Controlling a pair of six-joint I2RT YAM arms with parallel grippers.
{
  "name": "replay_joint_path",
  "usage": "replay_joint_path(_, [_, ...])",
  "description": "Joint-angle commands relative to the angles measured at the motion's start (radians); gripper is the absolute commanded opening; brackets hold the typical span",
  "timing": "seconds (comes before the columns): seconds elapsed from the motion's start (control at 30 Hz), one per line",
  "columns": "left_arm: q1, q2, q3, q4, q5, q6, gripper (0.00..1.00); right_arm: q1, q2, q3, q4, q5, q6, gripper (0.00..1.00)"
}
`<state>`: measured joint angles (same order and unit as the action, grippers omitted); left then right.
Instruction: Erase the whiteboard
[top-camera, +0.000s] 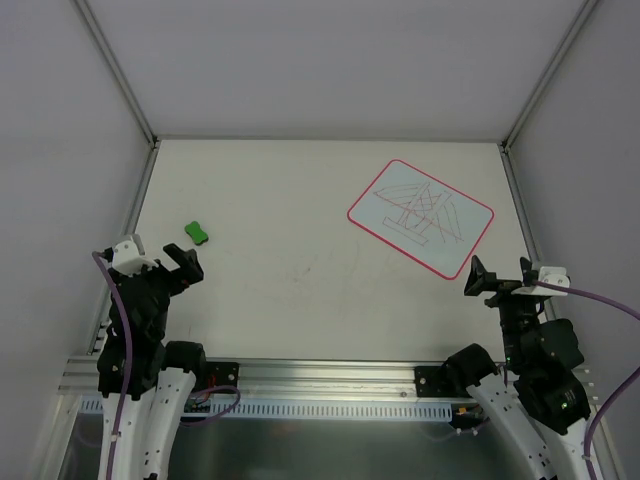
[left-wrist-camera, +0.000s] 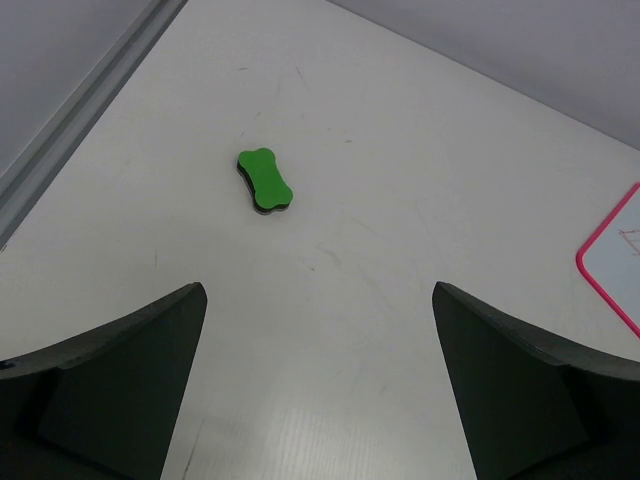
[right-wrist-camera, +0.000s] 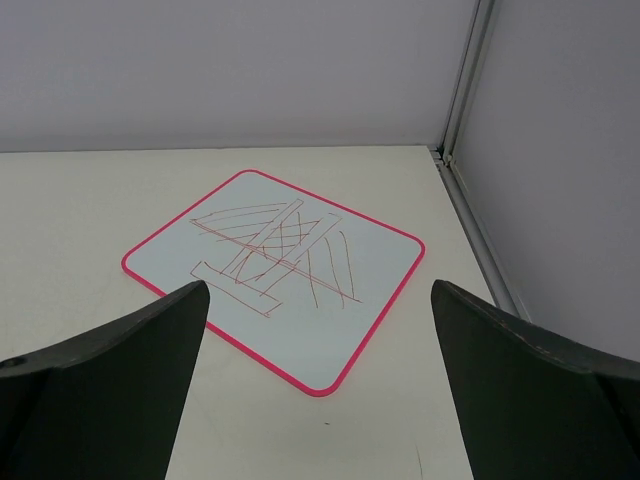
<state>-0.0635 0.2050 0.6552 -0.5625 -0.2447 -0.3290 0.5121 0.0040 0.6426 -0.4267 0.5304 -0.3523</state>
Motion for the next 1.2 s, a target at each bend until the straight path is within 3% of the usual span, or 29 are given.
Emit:
replay_joint_path(0.0, [0.013, 0.033, -0.011, 0.018, -0.022, -0.027, 0.99, -0.001, -0.073, 0.014, 0.055, -0.017, 0.010, 0.99])
replay_joint_path(0.13, [0.013, 0.167, 0.010, 0.015, -0.007, -0.042, 0.99, -0.001, -0.012, 0.029, 0.049, -0.058, 0.041, 0.99])
replay_joint_path(0.3, [0.013, 0.448, 0.122, 0.015, 0.045, -0.070, 0.99, -0.001, 0.129, 0.086, -0.009, -0.107, 0.127, 0.99])
replay_joint_path(0.37, [0.013, 0.569, 0.161, 0.015, 0.025, -0.087, 0.99, -0.001, 0.166, 0.100, -0.033, -0.118, 0.188, 0.99])
replay_joint_path(0.6, [0.017, 0.999, 0.340, 0.015, -0.134, -0.151, 0.99, -0.001, 0.338, 0.111, -0.125, -0.383, 0.208, 0.99])
replay_joint_path(0.67, [0.028, 1.113, 0.371, 0.015, -0.146, -0.198, 0.99, -0.001, 0.379, 0.109, -0.139, -0.374, 0.246, 0.99])
replay_joint_path(1.03, [0.119, 1.528, 0.649, 0.018, -0.096, -0.304, 0.99, -0.003, 0.318, 0.092, -0.144, -0.376, 0.266, 0.99])
replay_joint_path(1.17, [0.142, 1.648, 0.702, 0.018, -0.087, -0.312, 0.92, -0.001, 0.289, 0.088, -0.145, -0.372, 0.262, 0.99])
